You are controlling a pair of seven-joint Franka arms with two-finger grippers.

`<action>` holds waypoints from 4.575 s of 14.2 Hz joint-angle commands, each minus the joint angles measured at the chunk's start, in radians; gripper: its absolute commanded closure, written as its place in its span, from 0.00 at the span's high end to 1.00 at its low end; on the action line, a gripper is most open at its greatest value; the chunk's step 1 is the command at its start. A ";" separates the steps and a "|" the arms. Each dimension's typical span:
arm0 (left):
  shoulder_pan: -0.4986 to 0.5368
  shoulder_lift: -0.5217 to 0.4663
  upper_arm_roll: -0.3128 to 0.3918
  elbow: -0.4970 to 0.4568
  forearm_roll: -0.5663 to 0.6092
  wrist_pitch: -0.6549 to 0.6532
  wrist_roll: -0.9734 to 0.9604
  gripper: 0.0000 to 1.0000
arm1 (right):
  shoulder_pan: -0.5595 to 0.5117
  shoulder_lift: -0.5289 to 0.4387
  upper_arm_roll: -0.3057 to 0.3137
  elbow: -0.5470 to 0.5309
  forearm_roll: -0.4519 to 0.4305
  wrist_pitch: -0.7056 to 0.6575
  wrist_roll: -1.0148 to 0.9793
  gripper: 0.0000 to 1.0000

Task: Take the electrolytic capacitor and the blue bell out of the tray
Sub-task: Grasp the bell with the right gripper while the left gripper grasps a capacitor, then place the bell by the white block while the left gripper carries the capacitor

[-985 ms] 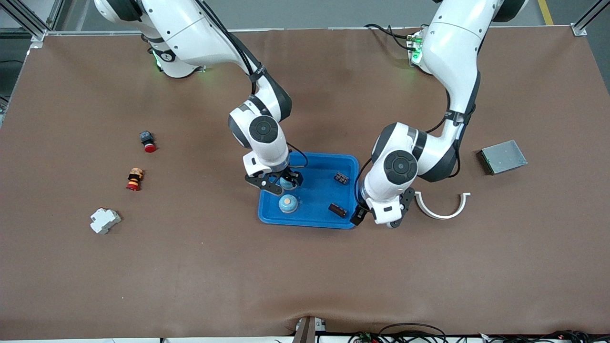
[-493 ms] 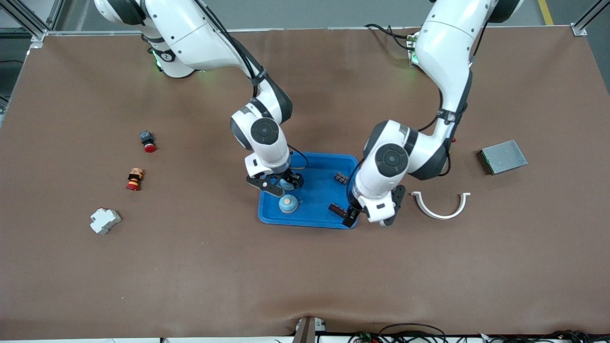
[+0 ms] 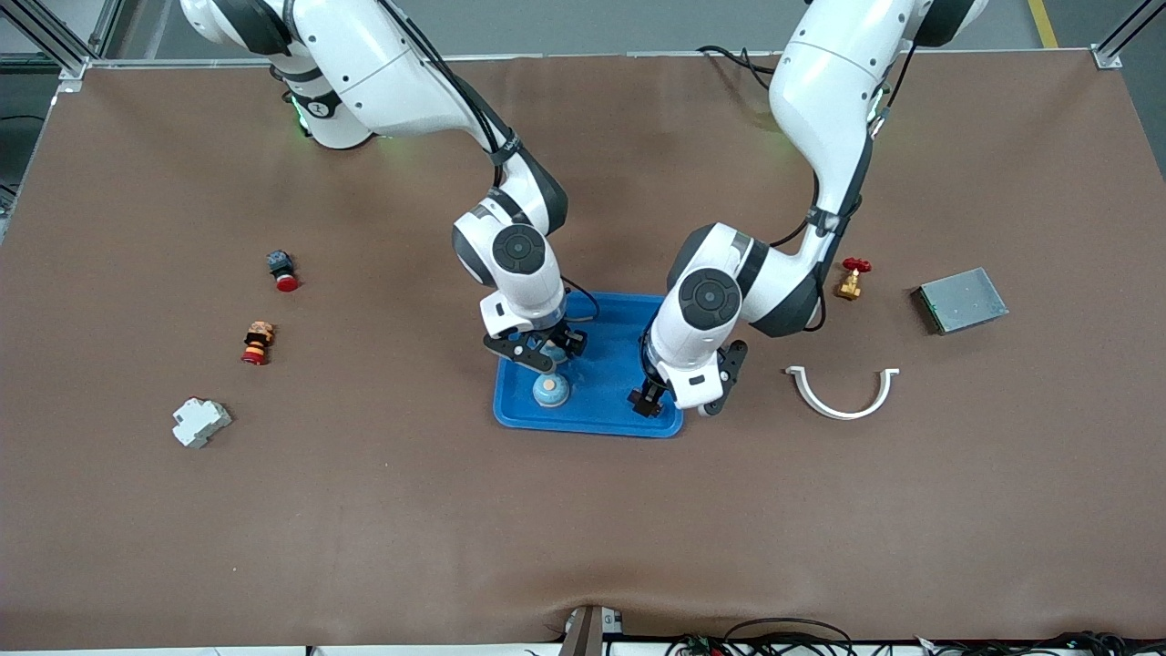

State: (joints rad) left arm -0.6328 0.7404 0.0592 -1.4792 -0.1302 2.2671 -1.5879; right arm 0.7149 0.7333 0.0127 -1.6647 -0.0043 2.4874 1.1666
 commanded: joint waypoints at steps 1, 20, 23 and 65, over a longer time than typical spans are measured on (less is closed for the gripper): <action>-0.005 0.025 0.010 0.011 0.034 0.028 -0.021 1.00 | 0.015 0.012 -0.010 0.028 -0.002 -0.010 0.027 0.00; -0.019 0.100 0.011 0.020 0.035 0.174 -0.012 1.00 | -0.620 -0.305 -0.013 -0.078 0.004 -0.375 -1.083 0.00; -0.025 0.114 0.013 0.020 0.040 0.175 -0.014 1.00 | -0.702 -0.295 -0.013 -0.151 0.006 -0.230 -1.250 0.00; 0.423 -0.521 0.004 -0.579 0.084 -0.088 1.039 0.10 | -0.676 -0.121 -0.013 0.168 0.178 -0.492 -1.161 1.00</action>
State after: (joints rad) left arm -0.2187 0.2574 0.0720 -1.9771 -0.0607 2.1053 -0.5642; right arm -0.0372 0.6552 0.0044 -1.5103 0.1734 2.0277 -0.1264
